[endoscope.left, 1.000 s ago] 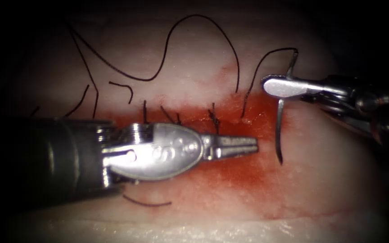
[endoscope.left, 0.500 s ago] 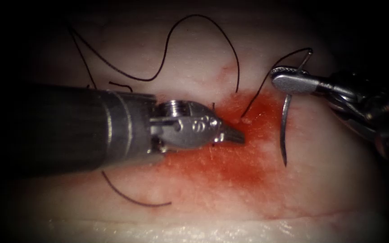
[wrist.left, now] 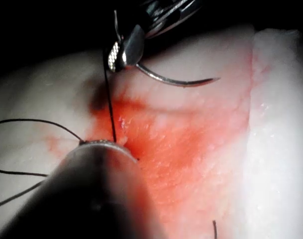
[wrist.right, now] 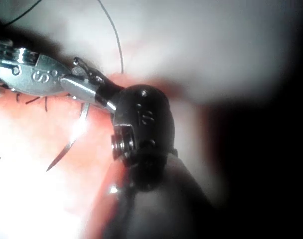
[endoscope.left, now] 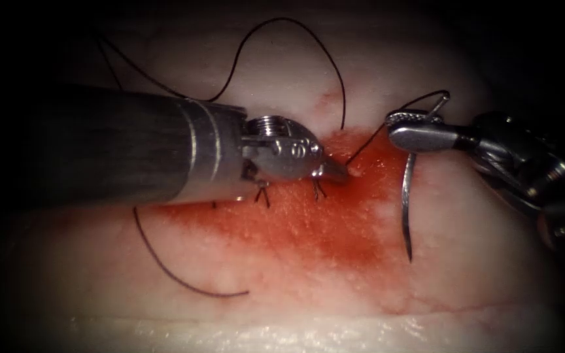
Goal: Wound Closure
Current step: Widen wound opening with left needle driver, then push needle through skin below incision with right needle driver
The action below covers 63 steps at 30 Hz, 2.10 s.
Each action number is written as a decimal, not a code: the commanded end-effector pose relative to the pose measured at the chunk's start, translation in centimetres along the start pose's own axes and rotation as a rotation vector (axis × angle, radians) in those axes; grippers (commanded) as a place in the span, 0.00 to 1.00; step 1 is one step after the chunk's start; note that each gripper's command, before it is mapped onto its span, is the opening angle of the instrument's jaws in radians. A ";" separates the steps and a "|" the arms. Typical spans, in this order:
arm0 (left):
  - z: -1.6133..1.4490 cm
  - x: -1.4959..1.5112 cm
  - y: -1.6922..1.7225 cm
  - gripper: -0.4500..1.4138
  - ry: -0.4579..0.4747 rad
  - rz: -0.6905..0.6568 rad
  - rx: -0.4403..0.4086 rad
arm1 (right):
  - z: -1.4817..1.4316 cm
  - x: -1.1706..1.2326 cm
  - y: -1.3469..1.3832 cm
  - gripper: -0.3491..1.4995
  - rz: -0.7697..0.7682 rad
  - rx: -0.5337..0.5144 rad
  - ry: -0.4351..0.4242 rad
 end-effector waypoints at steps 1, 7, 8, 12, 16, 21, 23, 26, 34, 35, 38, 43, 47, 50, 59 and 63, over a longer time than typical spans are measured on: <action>0.07 0.01 -0.05 0.00 -0.003 0.003 0.000 | 0.06 -0.09 0.00 0.00 -0.006 0.003 0.000; 0.09 -0.10 -0.20 0.00 -0.026 0.009 0.019 | 0.10 -0.10 0.00 0.00 -0.083 0.001 0.001; 0.10 -0.11 -0.21 0.00 -0.037 0.011 0.022 | 0.10 -0.10 0.00 0.00 -0.089 0.001 0.002; 0.16 -0.18 -0.17 0.00 -0.125 0.022 0.011 | 0.15 -0.05 0.05 0.00 -0.153 -0.004 0.006; 0.22 -0.26 -0.05 0.00 -0.178 0.012 -0.043 | 0.20 0.03 0.15 0.00 -0.229 -0.010 0.021; 0.24 -0.31 0.04 0.00 -0.200 0.005 -0.075 | 0.24 0.10 0.25 0.00 -0.307 -0.014 0.051; 0.22 -0.32 0.05 0.21 -0.198 -0.005 -0.080 | 0.31 0.16 0.35 0.00 -0.389 -0.021 0.091; 0.20 -0.32 0.06 0.33 -0.198 -0.010 -0.082 | 0.38 0.16 0.41 0.00 -0.476 -0.026 0.111; 0.20 -0.30 0.11 0.48 -0.194 -0.028 -0.089 | 0.65 -0.06 0.49 0.00 -0.648 -0.037 0.083; 0.20 -0.30 0.11 0.48 -0.194 -0.028 -0.089 | 0.65 -0.06 0.49 0.00 -0.648 -0.037 0.083; 0.19 -0.29 0.13 0.44 -0.187 -0.029 -0.091 | 0.75 -0.20 0.51 0.00 -0.739 -0.039 0.078; 0.16 -0.28 0.16 0.44 -0.179 -0.035 -0.095 | 0.83 -0.27 0.54 0.00 -0.885 -0.025 0.087; 0.14 -0.30 0.18 0.44 -0.173 -0.038 -0.095 | 0.80 -0.27 0.56 0.00 -0.939 -0.035 0.081; 0.14 -0.30 0.19 0.45 -0.173 -0.038 -0.095 | 0.78 -0.27 0.55 0.00 -0.967 -0.036 0.071; 0.07 -0.20 0.16 0.48 -0.146 -0.049 -0.096 | 0.73 -0.59 0.51 0.00 -1.016 0.010 0.009; 0.04 -0.19 0.15 0.48 -0.139 -0.051 -0.097 | 0.69 -0.71 0.50 0.00 -1.026 0.027 -0.013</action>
